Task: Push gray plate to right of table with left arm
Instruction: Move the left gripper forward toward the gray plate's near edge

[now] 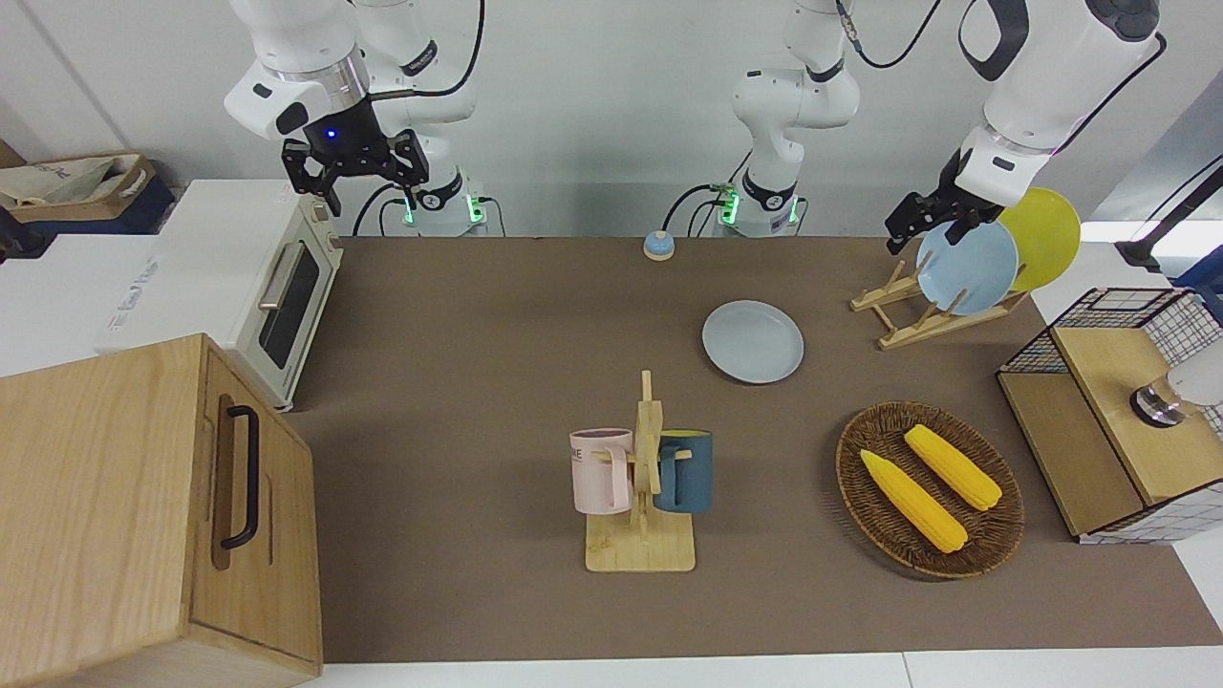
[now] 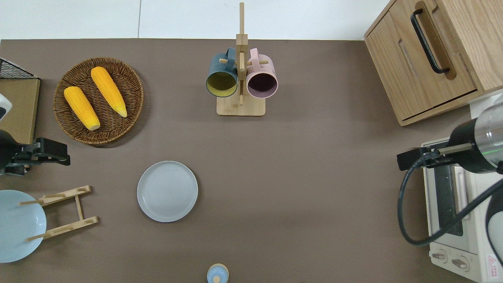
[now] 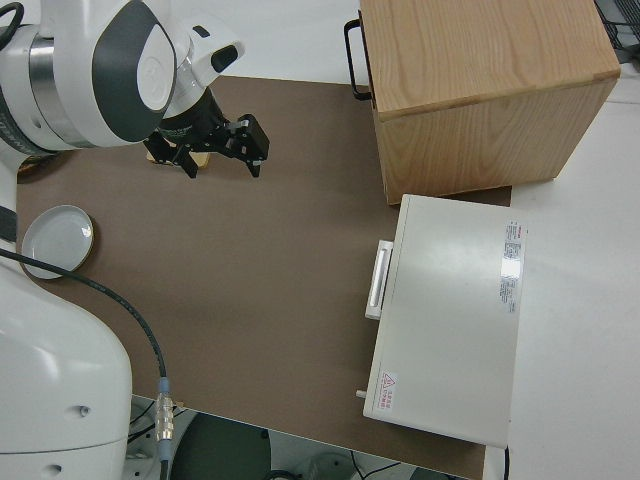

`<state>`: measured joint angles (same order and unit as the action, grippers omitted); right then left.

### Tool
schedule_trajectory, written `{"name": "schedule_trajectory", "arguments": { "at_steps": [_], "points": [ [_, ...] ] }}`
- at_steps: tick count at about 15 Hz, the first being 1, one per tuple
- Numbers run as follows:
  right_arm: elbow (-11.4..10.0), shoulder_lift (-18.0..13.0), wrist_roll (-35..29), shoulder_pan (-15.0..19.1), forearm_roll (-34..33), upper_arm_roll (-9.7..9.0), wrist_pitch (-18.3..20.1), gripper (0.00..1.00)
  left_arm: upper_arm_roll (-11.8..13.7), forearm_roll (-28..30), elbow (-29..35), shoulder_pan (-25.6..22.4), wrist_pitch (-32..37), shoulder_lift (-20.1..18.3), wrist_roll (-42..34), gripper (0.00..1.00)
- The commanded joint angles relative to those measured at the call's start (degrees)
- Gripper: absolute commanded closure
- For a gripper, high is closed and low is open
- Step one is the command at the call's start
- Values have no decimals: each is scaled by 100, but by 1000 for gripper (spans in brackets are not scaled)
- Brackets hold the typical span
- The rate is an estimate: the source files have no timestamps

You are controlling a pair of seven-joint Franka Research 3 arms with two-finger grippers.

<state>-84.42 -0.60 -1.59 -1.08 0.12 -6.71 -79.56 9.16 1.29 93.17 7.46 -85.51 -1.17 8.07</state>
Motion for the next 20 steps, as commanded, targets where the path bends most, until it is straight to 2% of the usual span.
{"name": "schedule_trajectory", "arguments": {
  "at_steps": [1,14,20],
  "points": [
    [22,-36,1,117,59,-77,81,17,60,3,227,124,-98,-146,-33,0],
    [22,-36,-8,117,59,-76,72,17,51,73,377,141,-98,-138,28,2],
    [22,-36,1,117,59,-85,72,17,-63,73,789,150,-325,-155,28,2]
  ]
}}
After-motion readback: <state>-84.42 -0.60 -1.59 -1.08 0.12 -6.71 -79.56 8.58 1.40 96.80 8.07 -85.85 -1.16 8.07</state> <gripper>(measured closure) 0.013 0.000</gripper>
